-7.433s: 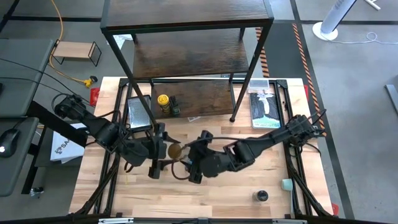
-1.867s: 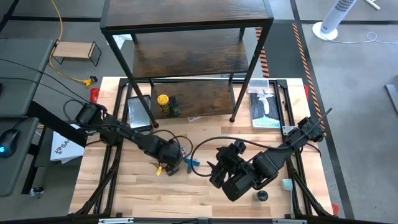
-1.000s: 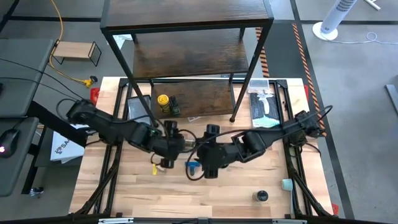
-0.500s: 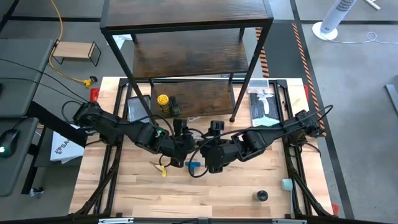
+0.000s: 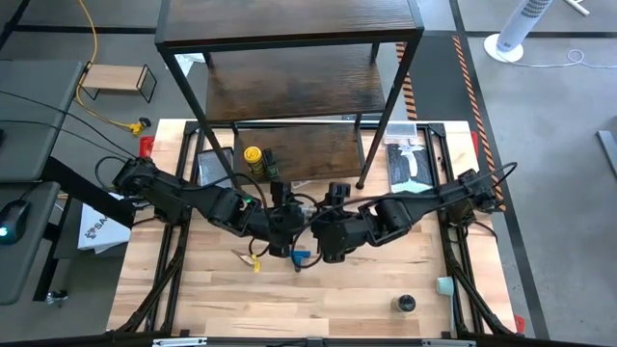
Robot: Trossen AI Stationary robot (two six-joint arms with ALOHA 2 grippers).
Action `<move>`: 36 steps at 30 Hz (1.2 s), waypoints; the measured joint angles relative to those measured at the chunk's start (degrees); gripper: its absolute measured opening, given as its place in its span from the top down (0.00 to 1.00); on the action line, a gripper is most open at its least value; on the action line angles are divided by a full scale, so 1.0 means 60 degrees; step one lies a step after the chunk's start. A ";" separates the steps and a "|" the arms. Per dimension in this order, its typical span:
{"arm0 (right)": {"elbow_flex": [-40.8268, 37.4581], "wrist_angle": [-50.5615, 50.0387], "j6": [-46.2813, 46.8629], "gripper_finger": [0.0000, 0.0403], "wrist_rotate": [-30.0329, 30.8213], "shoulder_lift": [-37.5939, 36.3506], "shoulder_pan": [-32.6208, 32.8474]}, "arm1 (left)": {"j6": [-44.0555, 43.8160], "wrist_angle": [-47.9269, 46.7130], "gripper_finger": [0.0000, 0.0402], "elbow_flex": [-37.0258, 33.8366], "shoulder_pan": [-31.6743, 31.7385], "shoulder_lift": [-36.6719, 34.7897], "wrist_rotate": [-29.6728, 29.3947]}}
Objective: Shelf spices
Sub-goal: Put the brown seasoning bottle on the shelf
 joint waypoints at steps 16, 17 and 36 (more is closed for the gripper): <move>0.0002 -0.0251 0.0249 0.35 -0.0033 0.0000 -0.0107 | 0.0388 0.0632 0.35 0.0000 -0.0033 -0.0102 0.0095; 0.0000 -0.0284 0.0309 0.35 -0.0078 0.0003 -0.0103 | 0.0347 0.0608 0.35 0.0000 -0.0036 -0.0102 0.0144; -0.0827 -0.1704 0.4170 0.35 -0.0947 -0.0001 0.0939 | -0.3902 -0.0304 0.10 -0.0669 -0.1904 -0.3248 -0.1016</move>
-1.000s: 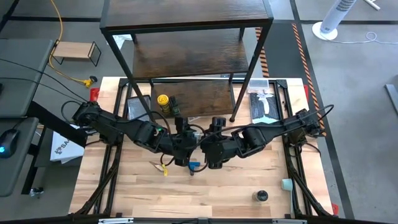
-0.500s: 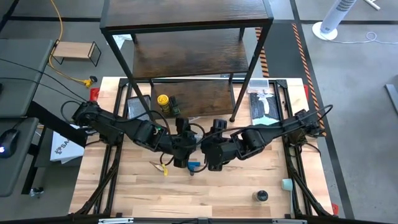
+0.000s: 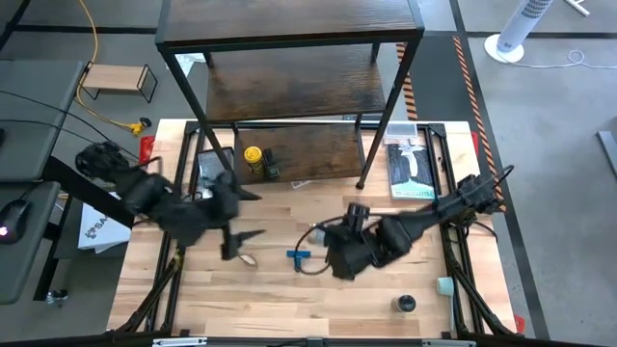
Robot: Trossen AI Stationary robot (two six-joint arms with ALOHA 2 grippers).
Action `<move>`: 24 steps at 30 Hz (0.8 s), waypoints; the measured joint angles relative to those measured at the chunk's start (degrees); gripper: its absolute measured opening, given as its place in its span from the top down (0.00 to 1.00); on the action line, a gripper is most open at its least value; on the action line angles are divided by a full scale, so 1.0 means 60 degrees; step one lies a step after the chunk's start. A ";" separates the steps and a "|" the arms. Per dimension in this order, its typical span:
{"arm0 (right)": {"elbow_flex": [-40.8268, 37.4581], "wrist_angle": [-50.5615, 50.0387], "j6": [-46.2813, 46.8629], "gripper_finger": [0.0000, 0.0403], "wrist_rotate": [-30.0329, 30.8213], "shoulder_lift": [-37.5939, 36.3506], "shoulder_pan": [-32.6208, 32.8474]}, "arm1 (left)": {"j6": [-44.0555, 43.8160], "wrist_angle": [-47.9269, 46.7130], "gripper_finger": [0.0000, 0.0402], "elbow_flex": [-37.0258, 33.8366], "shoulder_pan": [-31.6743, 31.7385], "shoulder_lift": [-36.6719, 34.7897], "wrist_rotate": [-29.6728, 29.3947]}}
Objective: Shelf spices
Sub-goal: Put the brown seasoning bottle on the shelf
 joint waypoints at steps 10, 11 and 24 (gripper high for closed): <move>-0.5099 1.1036 0.4587 0.35 0.4717 0.0053 0.1675 | -0.5130 0.0211 0.11 -0.2714 -0.2884 -0.2639 -0.4611; -0.5694 1.2878 0.4346 0.35 0.5584 0.0124 0.1607 | -0.5490 0.0162 0.11 -0.2880 -0.3020 -0.2680 -0.4868; -0.8451 2.2017 -0.3477 0.35 0.5830 0.1132 -0.2087 | -0.5036 -0.0601 0.11 -0.3443 -0.3222 -0.2631 -0.4290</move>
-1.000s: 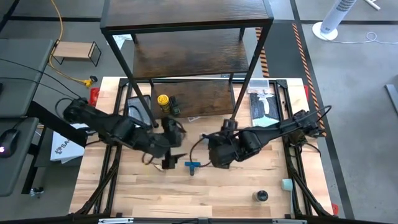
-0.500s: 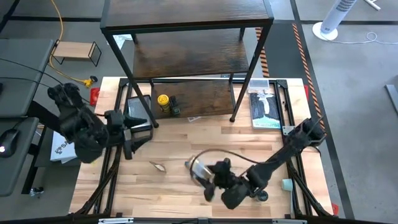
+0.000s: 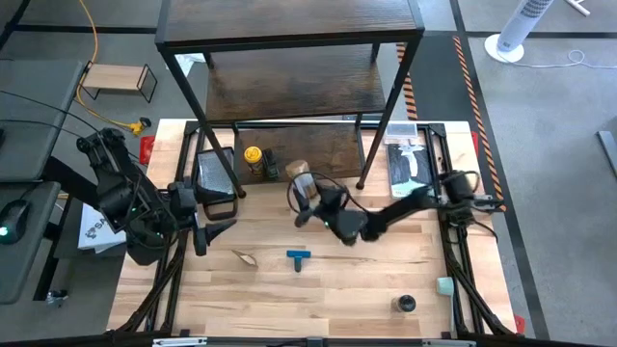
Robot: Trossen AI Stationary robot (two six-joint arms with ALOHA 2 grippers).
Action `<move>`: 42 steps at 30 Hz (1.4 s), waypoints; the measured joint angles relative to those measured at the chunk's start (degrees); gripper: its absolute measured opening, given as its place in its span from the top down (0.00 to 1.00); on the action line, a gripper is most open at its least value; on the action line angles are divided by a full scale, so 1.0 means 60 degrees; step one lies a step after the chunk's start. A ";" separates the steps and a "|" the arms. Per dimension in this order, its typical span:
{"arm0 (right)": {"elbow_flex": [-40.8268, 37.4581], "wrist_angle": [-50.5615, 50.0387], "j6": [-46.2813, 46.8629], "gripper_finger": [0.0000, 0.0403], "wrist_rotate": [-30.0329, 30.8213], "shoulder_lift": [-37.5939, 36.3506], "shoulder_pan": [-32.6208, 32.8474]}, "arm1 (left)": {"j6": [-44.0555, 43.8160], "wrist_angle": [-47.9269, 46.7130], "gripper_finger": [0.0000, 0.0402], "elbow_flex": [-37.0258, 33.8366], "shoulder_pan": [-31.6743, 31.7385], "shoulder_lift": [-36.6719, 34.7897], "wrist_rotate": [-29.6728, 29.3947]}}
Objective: Shelf spices
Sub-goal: Put the brown seasoning bottle on the shelf
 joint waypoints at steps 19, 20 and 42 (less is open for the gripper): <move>0.5134 0.5208 -0.7754 0.35 -0.0759 0.4537 -0.1941 | 0.0431 -0.2287 0.11 0.0003 -0.0611 -0.0241 0.0458; 0.5155 0.5211 -0.7733 0.35 -0.0523 0.4624 -0.1992 | 0.0430 -0.2320 0.11 0.0003 -0.0616 -0.0299 0.0455; 0.4404 0.5167 -0.6083 0.35 0.0172 0.4836 -0.2359 | 0.0420 -0.2583 0.11 0.0006 -0.0590 -0.0783 -0.0048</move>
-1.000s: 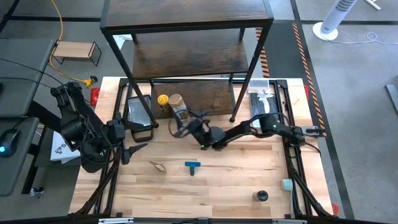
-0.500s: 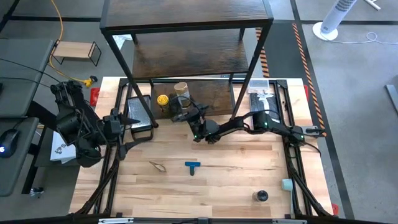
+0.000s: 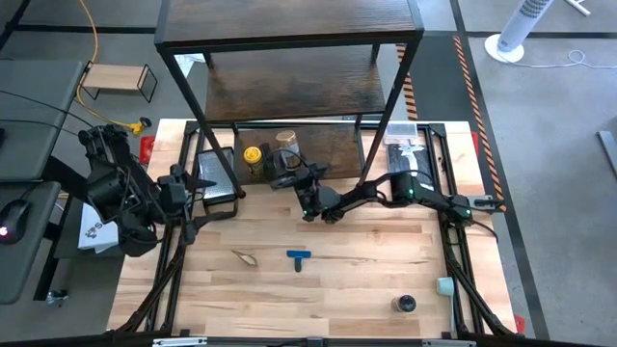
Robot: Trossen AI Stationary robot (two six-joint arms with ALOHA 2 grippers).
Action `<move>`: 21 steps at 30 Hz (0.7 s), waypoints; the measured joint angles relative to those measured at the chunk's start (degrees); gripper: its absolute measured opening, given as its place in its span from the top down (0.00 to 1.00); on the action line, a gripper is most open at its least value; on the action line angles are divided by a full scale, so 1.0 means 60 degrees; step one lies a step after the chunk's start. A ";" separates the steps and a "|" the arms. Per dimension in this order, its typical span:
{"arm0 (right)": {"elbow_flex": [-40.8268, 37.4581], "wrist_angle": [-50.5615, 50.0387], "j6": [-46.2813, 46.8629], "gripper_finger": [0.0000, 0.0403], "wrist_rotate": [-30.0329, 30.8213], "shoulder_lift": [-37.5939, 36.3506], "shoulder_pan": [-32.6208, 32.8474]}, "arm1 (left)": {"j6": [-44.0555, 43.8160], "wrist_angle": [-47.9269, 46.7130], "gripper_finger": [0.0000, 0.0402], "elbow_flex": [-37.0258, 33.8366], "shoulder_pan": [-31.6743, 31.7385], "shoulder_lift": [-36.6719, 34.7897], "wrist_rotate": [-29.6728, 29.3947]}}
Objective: Shelf spices
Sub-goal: Put the brown seasoning bottle on the shelf
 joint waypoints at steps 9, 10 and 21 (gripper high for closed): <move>0.0005 -0.0756 0.0920 0.35 0.0174 -0.0020 0.0007 | -0.0007 -0.0077 0.11 0.0000 0.0000 -0.0033 0.0007; 0.0007 -0.0862 0.1031 0.35 0.0237 -0.0031 0.0013 | -0.0007 -0.0091 0.11 0.0000 0.0000 -0.0033 0.0007; 0.0033 -0.1059 0.1298 0.19 0.1352 -0.0087 0.0230 | -0.0147 -0.0095 0.11 0.0000 0.0000 -0.0029 0.0011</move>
